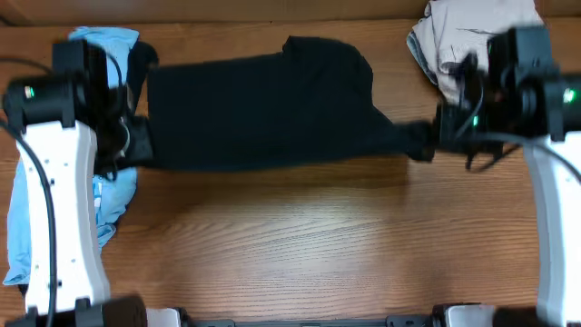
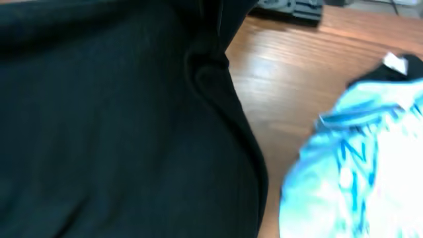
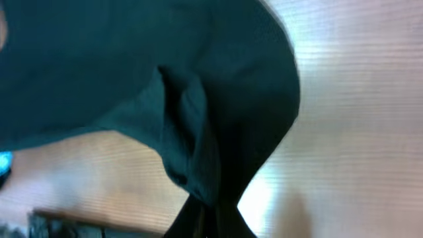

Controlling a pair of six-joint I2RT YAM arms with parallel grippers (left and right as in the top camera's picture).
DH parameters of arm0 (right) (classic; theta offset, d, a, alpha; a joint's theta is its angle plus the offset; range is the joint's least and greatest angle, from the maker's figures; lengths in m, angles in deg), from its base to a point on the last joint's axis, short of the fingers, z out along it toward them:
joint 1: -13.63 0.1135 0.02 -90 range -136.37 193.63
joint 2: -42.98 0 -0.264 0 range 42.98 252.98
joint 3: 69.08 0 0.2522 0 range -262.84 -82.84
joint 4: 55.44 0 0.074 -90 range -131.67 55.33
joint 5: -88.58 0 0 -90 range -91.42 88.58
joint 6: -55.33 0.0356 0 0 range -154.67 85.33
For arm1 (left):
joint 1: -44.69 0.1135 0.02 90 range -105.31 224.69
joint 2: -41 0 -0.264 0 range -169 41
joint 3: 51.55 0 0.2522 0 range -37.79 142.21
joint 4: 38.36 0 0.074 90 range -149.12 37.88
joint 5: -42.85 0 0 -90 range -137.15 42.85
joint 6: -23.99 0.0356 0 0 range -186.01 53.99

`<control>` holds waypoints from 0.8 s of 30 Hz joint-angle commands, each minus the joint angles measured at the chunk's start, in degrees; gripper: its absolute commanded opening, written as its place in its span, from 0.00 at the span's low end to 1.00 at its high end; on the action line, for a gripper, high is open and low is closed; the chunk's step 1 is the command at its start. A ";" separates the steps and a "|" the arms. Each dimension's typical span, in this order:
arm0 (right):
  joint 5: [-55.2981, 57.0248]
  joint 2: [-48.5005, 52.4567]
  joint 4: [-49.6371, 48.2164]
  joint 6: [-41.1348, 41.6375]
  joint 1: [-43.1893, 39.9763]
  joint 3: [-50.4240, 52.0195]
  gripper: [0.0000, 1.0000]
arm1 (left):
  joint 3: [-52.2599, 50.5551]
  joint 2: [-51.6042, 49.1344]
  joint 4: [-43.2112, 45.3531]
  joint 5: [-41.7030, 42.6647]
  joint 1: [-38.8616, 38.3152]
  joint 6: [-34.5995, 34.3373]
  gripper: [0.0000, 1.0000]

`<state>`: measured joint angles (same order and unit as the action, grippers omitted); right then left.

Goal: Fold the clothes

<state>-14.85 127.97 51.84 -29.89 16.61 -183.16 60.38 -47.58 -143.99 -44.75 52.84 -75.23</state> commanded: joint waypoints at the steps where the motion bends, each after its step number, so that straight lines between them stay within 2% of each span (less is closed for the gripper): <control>1: -1.27 -6.93 -1.86 2.10 -0.31 11.54 0.04 | -7.93 8.07 1.40 1.14 0.28 -5.11 0.04; 4: -2.21 -11.93 -5.14 4.66 -0.31 22.82 0.04 | -15.89 13.90 3.58 1.11 0.28 -7.93 0.04; 9: -3.76 -15.19 -11.26 6.40 -0.31 34.95 0.04 | -27.82 19.04 7.32 1.05 0.28 -11.28 0.04; 12: -4.72 -14.78 -16.11 6.36 -0.28 37.66 0.04 | -33.68 19.30 11.08 1.07 0.28 -13.97 0.04; 16: -4.46 -13.44 -24.41 5.51 1.09 38.12 0.04 | -40.68 19.17 20.55 0.42 0.31 -15.72 0.04; 24: -3.80 -7.41 -43.01 4.87 2.38 38.12 0.04 | -45.38 17.16 39.21 -8.00 0.63 -18.38 0.04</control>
<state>-18.72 117.96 12.04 -24.25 18.82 -144.99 15.92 -29.46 -107.91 -47.62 53.05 -91.23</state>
